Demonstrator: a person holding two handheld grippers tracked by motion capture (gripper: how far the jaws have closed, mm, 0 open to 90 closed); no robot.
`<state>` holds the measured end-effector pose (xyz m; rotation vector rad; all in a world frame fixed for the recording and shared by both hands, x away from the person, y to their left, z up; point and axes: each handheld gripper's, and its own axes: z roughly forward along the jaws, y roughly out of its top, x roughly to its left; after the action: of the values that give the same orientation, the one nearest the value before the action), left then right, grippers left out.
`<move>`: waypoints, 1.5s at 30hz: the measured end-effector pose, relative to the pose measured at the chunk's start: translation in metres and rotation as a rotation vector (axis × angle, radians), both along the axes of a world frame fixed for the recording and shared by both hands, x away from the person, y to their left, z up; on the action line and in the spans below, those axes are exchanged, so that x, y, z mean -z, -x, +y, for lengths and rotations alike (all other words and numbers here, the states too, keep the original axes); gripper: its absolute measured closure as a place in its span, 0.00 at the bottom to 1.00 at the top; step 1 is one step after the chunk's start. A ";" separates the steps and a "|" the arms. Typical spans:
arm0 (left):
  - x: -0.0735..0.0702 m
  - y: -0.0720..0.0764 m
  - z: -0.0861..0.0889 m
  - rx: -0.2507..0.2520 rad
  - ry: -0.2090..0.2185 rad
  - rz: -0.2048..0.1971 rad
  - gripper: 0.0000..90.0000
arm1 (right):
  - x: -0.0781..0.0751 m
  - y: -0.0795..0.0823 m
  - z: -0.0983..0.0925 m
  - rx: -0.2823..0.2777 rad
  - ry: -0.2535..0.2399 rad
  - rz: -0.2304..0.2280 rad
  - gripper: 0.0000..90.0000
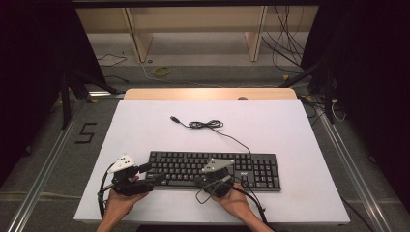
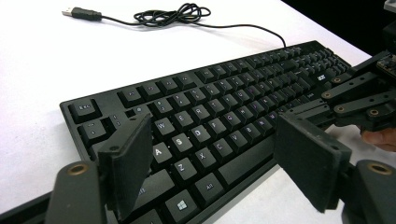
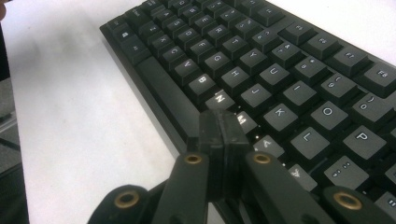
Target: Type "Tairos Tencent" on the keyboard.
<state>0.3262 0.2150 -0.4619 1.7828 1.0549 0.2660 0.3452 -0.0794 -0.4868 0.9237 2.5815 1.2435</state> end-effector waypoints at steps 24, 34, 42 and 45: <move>0.003 -0.004 0.006 -0.046 -0.025 0.026 0.32 | -0.024 -0.011 -0.008 0.029 -0.124 -0.009 0.75; 0.005 -0.007 0.011 -0.066 -0.032 0.044 0.32 | -0.029 -0.020 -0.004 0.031 -0.131 0.017 0.49; 0.008 -0.009 0.012 -0.073 -0.064 0.071 0.42 | -0.030 -0.028 0.002 0.019 -0.117 0.029 0.43; 0.009 -0.009 0.013 -0.077 -0.074 0.080 0.48 | -0.030 -0.032 0.005 0.017 -0.115 0.032 0.41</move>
<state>0.3355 0.2283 -0.4710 1.8337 1.1857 0.2867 0.3771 -0.0743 -0.4565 0.9924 2.5432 1.3973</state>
